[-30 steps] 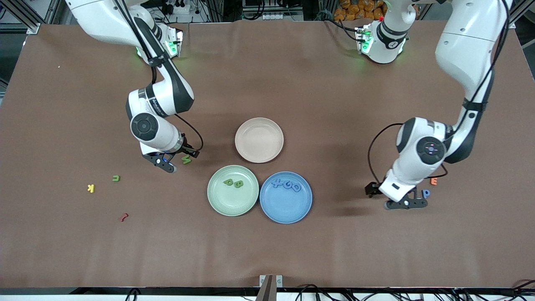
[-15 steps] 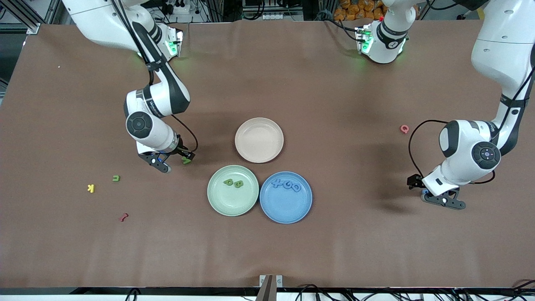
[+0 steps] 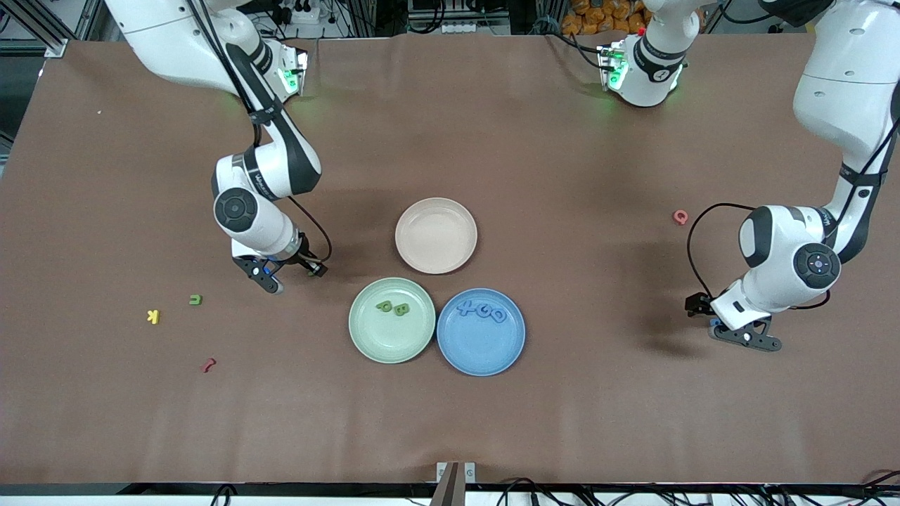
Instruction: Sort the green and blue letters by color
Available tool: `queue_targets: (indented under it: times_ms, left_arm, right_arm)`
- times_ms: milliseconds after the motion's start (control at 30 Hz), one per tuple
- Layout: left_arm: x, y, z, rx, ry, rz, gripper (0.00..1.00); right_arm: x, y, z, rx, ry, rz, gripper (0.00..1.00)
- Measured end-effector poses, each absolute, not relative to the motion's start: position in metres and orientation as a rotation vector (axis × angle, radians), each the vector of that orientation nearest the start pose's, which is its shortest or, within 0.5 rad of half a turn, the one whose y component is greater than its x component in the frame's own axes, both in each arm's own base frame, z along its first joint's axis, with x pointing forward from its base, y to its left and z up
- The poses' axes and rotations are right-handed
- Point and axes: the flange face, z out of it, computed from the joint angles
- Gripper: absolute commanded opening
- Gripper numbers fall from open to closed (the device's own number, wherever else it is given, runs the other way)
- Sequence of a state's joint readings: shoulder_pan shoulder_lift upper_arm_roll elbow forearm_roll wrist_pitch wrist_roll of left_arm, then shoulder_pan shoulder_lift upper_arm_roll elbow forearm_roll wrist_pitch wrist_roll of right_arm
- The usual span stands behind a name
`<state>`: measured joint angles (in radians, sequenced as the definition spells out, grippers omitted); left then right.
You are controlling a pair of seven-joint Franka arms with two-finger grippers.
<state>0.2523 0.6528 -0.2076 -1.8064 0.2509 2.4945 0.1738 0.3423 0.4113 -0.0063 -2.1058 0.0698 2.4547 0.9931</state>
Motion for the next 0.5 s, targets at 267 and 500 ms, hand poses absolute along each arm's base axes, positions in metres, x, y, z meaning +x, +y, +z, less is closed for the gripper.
queue_targets:
  times_ms: [267,500]
  left_arm:
    - [0.657,0.042,0.189,-3.073,0.433,-0.08,1.0]
    - [0.659,0.057,0.186,-3.072,0.444,-0.082,1.0]
  right_arm:
    - [0.541,0.192,0.201,-2.945,1.154,0.098,0.72]
    - [0.54,0.193,0.192,-2.977,1.175,0.058,0.71]
